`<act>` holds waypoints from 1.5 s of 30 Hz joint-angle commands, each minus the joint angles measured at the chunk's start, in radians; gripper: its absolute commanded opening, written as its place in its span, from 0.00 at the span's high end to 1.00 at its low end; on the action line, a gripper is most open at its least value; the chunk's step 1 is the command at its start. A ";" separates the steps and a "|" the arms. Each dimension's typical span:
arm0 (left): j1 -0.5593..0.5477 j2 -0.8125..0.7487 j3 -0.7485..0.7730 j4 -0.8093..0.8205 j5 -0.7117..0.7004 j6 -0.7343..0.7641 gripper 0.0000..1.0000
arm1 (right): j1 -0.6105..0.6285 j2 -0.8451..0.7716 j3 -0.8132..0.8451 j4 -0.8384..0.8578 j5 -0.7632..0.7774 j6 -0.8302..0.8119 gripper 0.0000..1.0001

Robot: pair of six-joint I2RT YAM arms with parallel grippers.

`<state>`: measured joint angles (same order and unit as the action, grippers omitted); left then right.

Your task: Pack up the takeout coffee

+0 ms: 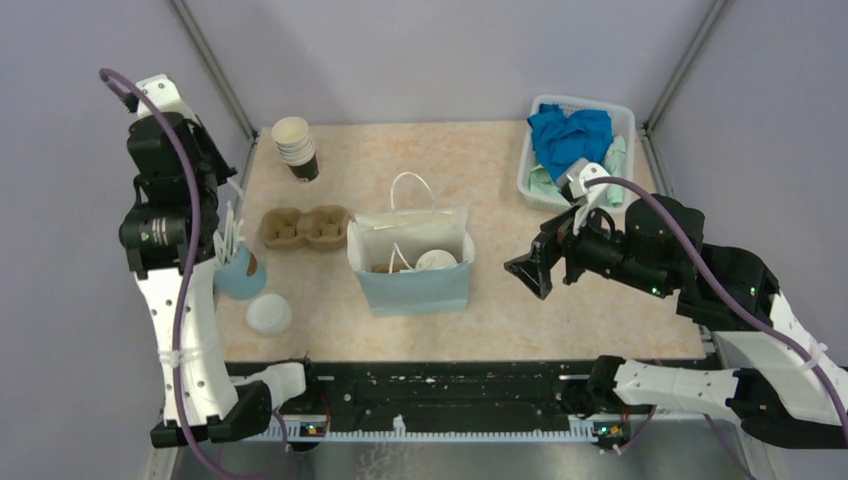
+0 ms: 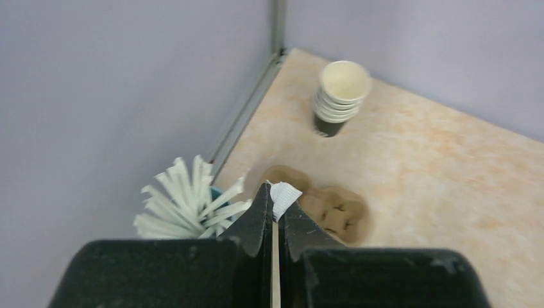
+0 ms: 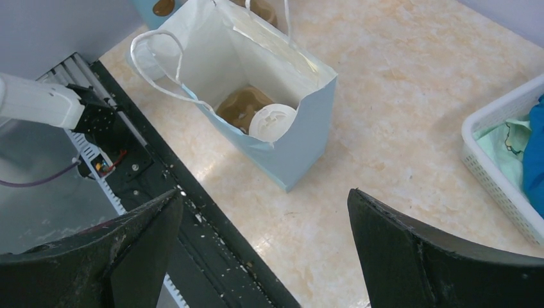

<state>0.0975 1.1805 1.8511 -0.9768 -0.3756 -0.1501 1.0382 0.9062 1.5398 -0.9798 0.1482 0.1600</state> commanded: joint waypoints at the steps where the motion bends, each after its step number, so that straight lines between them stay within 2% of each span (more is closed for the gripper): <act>1: 0.005 -0.065 0.077 -0.026 0.316 -0.048 1.00 | 0.005 0.012 0.064 0.012 0.007 -0.041 0.01; 6: 0.004 -0.087 0.134 -0.087 0.615 -0.058 1.00 | 0.005 0.023 0.082 0.019 0.027 -0.060 0.01; 10: 0.002 -0.154 0.121 -0.086 0.757 -0.084 0.99 | 0.005 0.028 0.089 0.019 0.026 -0.056 0.01; 15: -0.010 -0.237 -0.027 -0.043 0.965 -0.127 0.98 | 0.004 0.033 0.094 0.017 0.057 -0.022 0.01; 19: -0.038 -0.265 -0.135 0.011 1.036 -0.145 0.98 | 0.006 0.045 0.097 0.019 0.090 0.018 0.01; 26: -0.169 -0.192 -0.182 -0.011 0.953 -0.110 1.00 | 0.003 0.035 0.085 0.032 0.142 0.077 0.01; 31: -0.216 -0.139 -0.200 -0.006 0.925 -0.089 0.98 | 0.005 0.008 0.069 0.023 0.211 0.110 0.01; 37: -0.285 -0.089 -0.159 -0.046 0.754 -0.047 1.00 | 0.005 -0.030 0.071 0.004 0.282 0.142 0.01; 39: -0.311 -0.069 -0.135 -0.068 0.691 -0.033 0.96 | 0.004 -0.043 0.068 0.000 0.302 0.154 0.01; 45: -0.374 -0.027 -0.123 -0.099 0.650 -0.020 0.96 | 0.005 -0.060 0.049 0.004 0.309 0.167 0.01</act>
<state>-0.2493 1.1358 1.6974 -1.0668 0.3286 -0.1982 1.0382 0.8490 1.5974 -0.9844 0.4232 0.3027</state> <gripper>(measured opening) 0.050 0.985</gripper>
